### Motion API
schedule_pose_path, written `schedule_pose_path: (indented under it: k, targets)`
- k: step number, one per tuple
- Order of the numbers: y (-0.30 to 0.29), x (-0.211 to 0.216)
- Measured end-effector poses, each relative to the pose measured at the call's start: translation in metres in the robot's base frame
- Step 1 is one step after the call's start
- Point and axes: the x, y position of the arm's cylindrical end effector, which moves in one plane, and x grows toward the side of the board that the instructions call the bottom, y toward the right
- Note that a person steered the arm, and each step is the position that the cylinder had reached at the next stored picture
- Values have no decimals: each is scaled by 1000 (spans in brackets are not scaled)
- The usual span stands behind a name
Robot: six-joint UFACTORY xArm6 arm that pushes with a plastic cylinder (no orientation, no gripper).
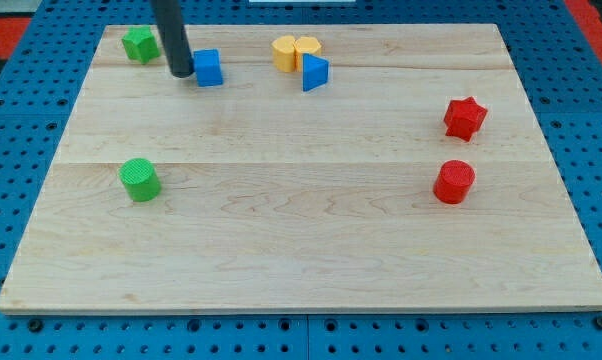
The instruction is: Slide the blue cube to the blue triangle
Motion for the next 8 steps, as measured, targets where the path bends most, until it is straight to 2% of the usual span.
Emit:
schedule_pose_path:
  k: [2, 3, 5, 7, 8]
  targets:
    - [22, -33]
    - [48, -34]
    - [42, -27]
    - [42, 6]
    - [52, 6]
